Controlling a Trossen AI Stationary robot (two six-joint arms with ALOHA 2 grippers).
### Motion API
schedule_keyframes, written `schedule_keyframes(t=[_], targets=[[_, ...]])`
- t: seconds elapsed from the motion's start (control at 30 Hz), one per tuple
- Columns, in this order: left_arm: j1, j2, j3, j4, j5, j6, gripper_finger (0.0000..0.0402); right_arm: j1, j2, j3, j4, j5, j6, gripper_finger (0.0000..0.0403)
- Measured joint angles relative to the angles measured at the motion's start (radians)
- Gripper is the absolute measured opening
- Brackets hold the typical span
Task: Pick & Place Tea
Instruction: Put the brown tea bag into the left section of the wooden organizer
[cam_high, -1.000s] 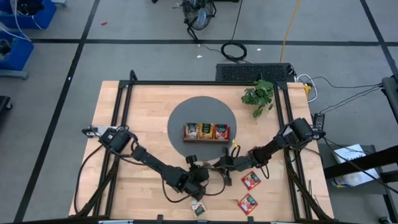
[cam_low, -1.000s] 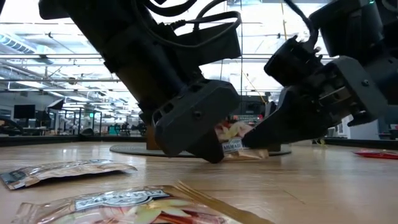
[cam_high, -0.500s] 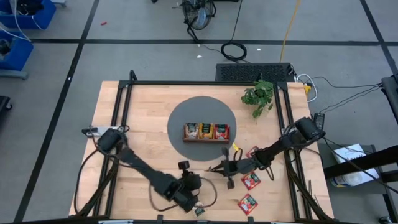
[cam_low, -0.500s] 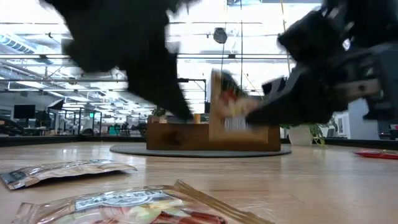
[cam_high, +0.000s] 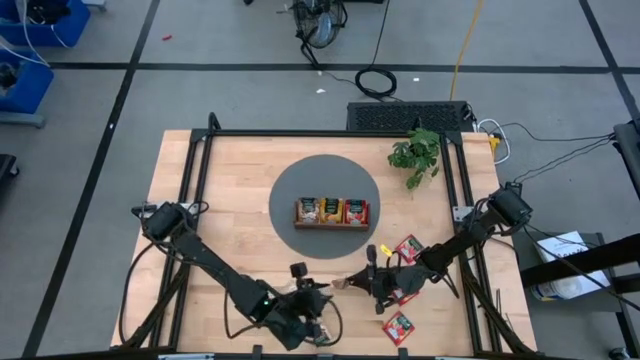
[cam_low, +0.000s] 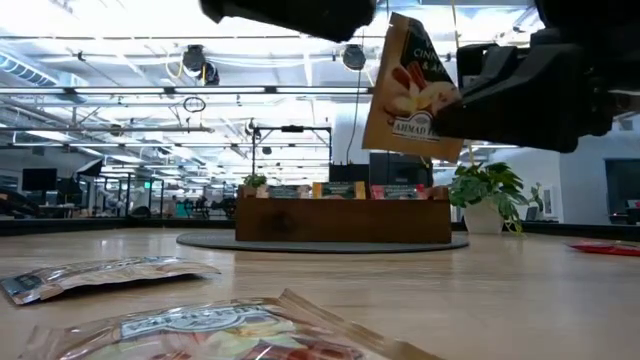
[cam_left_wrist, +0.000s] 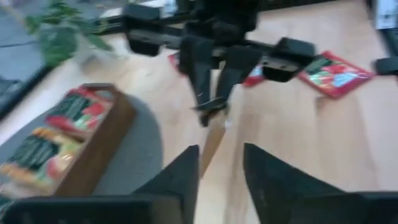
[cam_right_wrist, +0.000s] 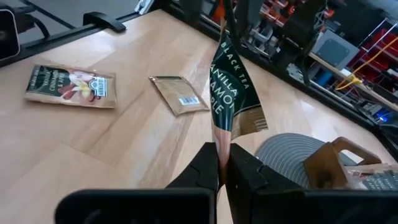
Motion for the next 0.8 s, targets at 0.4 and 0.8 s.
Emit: schedule_keyframes(t=[0.4,0.8], targets=[[0.128,0.0,0.0,0.041,0.305,0.054,0.0181,0.0,0.0,0.0,-0.004,0.0,0.002,0.0007],[0.13,-0.001,0.002,0.02,0.345,0.093,0.0007,0.0,0.0,0.001,-0.018,-0.004,0.054,0.0024]])
